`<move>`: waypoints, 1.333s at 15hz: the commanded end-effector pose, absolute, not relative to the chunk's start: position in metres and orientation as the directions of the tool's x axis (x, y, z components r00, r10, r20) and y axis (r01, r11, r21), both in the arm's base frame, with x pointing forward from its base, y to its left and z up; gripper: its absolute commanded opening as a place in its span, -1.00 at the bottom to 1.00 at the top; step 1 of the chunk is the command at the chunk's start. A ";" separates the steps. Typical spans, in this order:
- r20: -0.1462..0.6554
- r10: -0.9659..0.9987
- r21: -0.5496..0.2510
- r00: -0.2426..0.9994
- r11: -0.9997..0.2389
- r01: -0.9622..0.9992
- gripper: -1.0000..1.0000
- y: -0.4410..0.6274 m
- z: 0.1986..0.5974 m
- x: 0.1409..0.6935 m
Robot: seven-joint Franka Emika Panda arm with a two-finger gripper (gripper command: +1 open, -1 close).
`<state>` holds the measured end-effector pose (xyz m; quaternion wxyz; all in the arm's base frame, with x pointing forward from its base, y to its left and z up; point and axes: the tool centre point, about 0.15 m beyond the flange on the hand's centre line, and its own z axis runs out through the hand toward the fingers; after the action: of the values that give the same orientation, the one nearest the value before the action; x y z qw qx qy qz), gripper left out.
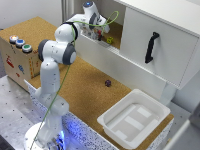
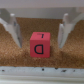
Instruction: Put the grasped pink block inside the left cabinet
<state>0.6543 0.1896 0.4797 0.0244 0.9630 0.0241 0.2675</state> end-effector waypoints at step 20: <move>0.208 -0.138 -0.050 0.968 -0.990 -0.131 1.00 0.083 0.376 0.425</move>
<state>0.4439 0.1364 0.4182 0.0185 0.9947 -0.0364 0.0939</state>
